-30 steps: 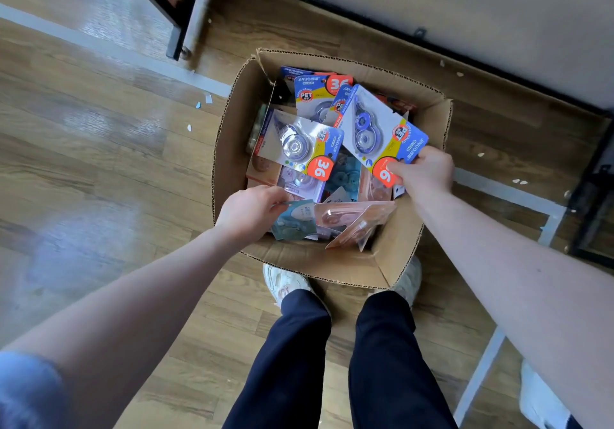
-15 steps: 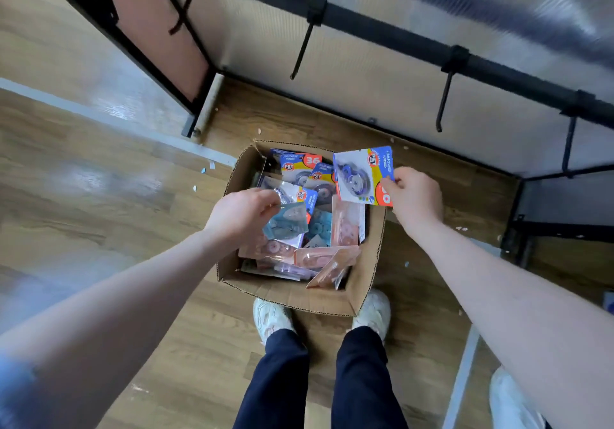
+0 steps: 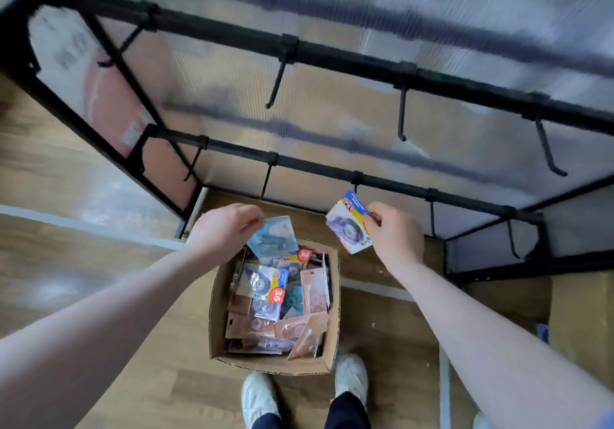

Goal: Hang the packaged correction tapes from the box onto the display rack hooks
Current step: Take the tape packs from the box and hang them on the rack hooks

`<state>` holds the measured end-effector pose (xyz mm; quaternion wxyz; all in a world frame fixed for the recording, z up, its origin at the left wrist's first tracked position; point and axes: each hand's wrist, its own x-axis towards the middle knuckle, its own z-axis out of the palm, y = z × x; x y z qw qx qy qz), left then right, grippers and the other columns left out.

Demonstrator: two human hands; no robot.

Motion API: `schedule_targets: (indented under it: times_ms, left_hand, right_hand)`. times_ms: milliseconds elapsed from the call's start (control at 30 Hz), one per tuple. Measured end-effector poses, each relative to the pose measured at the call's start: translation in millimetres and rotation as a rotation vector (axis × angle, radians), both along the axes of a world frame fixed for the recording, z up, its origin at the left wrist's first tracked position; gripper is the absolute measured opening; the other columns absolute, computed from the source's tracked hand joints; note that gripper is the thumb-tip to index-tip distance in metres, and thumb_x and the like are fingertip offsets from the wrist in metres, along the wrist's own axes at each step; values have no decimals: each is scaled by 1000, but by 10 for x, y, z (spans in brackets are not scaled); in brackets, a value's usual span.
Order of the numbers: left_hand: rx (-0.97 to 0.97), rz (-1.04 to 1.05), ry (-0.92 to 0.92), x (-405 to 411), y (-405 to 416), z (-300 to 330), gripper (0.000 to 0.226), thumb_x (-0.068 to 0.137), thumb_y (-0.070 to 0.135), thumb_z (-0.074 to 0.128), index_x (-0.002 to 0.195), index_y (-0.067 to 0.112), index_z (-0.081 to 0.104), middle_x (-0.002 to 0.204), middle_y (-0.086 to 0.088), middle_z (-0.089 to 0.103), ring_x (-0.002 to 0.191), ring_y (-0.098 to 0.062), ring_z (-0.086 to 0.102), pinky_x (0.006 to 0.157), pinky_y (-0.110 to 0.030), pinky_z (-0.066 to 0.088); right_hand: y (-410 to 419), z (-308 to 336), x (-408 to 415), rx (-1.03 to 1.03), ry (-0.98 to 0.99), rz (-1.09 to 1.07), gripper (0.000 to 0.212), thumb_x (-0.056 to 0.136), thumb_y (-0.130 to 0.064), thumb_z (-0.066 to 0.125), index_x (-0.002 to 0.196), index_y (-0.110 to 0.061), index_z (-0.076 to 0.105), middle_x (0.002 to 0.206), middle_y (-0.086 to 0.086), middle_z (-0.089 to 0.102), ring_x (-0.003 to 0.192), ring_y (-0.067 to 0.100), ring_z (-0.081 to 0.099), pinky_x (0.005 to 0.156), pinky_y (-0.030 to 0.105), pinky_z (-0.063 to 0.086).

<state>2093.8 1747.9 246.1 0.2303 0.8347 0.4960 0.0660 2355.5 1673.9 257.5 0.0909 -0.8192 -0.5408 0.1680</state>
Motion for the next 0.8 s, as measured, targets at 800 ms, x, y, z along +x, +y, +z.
schedule_targets:
  times_ms: [800]
  left_hand:
    - [311, -153, -219, 685, 274, 2825, 17, 91, 30, 56, 98, 18, 66, 94, 4, 66, 81, -22, 61, 65, -30, 44]
  right_hand:
    - [-276, 2513, 505, 336, -136, -130, 20, 96, -30, 46, 95, -18, 61, 90, 1, 65, 82, 24, 60, 58, 33, 35]
